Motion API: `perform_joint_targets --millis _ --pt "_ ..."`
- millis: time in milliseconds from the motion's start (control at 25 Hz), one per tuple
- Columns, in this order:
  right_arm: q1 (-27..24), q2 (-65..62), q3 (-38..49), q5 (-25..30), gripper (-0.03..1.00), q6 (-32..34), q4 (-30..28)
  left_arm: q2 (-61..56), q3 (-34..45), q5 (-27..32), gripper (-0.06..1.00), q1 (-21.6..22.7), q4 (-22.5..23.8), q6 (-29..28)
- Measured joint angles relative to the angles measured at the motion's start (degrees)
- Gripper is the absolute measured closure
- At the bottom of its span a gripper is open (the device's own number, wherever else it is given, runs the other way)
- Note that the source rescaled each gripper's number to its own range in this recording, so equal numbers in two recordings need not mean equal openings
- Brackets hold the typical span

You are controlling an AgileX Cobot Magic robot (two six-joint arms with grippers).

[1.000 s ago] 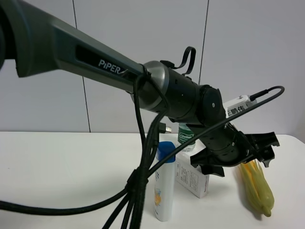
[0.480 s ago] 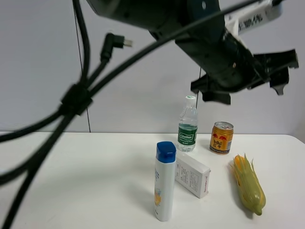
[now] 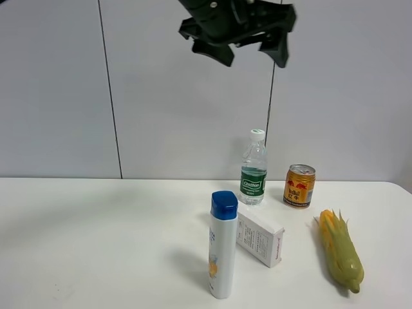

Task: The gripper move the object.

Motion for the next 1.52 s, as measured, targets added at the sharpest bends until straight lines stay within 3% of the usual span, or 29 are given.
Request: perform_joint_targets --millis 320,560,760,1280,1360,1520 --pt "0.0 0.0 0.0 0.0 -0.03 0.0 0.0 -3.5 0.0 8.7 0.25 16.5 0.4 1.4" --pt "0.0 0.0 0.0 0.0 -0.03 0.0 0.0 -6.5 0.8 10.1 0.25 27.6 0.5 1.9" --pt "0.0 0.0 0.0 0.0 -0.03 0.0 0.0 -11.6 7.8 8.4 0.25 35.4 0.5 3.2" --pt "0.0 0.0 0.0 0.0 -0.03 0.0 0.0 -44.7 41.4 0.7 0.25 46.1 0.4 3.8" --pt "0.0 0.0 0.0 0.0 -0.03 0.0 0.0 -51.2 46.5 0.3 0.21 46.8 0.4 3.8" --pt "0.0 0.0 0.0 0.0 -0.03 0.0 0.0 -65.0 54.3 0.0 0.05 47.2 0.4 2.5"
